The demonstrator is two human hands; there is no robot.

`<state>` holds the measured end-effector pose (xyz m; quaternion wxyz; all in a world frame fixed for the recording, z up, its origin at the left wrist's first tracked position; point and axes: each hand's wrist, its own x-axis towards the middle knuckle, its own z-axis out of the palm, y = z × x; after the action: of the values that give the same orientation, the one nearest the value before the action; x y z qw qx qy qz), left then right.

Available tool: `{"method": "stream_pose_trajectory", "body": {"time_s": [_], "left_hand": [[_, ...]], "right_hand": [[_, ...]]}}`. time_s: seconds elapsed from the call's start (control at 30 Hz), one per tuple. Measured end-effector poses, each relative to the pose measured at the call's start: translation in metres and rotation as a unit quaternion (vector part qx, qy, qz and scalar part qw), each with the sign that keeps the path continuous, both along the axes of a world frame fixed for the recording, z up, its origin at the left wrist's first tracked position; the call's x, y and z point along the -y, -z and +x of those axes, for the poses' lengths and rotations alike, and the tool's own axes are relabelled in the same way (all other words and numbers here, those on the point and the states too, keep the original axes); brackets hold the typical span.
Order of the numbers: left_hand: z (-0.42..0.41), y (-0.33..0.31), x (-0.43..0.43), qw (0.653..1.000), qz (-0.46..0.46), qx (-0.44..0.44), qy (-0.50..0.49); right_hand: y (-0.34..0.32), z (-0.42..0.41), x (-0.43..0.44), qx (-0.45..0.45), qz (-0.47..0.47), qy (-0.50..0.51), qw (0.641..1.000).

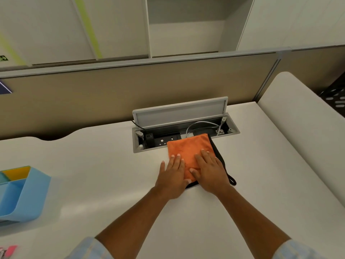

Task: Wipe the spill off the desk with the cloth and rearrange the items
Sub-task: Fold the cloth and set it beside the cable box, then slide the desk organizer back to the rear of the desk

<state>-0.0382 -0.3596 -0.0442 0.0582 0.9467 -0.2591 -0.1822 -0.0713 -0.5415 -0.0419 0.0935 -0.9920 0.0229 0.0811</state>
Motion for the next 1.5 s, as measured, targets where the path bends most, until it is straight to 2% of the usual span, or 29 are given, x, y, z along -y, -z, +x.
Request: {"method": "stream_pose_trajectory", "body": {"time_s": [0.13, 0.23, 0.3, 0.43, 0.63, 0.83, 1.07, 1.23, 1.37, 1.5], "left_hand": [[-0.006, -0.005, 0.008, 0.999, -0.032, -0.018, 0.010], [-0.016, -0.018, 0.014, 0.993, -0.115, -0.024, 0.005], [-0.018, -0.028, -0.005, 0.984, -0.172, -0.028, -0.047], [-0.014, -0.039, -0.082, 0.969, -0.195, -0.017, -0.152], [-0.028, -0.074, -0.150, 0.945, -0.251, 0.031, -0.208], [-0.039, -0.100, -0.292, 0.921, -0.241, 0.094, -0.292], [-0.051, -0.118, -0.423, 0.868, -0.264, 0.155, -0.391], [-0.056, -0.124, -0.506, 0.797, -0.293, 0.198, -0.490], [-0.068, -0.112, -0.549, 0.741, -0.302, 0.137, -0.584], [-0.066, -0.103, -0.570, 0.721, -0.307, 0.086, -0.615]], "right_hand": [[-0.007, -0.005, 0.005, -0.013, 0.000, 0.017, 1.000], [-0.018, -0.015, 0.018, 0.013, 0.005, 0.053, 0.998], [-0.026, -0.015, 0.004, 0.021, 0.013, 0.048, 0.999], [-0.042, -0.004, -0.076, 0.021, 0.064, 0.010, 0.998], [-0.068, -0.014, -0.149, 0.066, 0.152, 0.033, 0.986], [-0.089, -0.013, -0.288, 0.052, 0.249, -0.035, 0.966], [-0.098, -0.012, -0.406, 0.018, 0.290, -0.059, 0.955], [-0.098, -0.009, -0.468, -0.033, 0.307, -0.050, 0.950], [-0.086, -0.010, -0.497, -0.056, 0.324, -0.021, 0.944], [-0.075, -0.005, -0.521, -0.075, 0.344, -0.002, 0.936]]}}
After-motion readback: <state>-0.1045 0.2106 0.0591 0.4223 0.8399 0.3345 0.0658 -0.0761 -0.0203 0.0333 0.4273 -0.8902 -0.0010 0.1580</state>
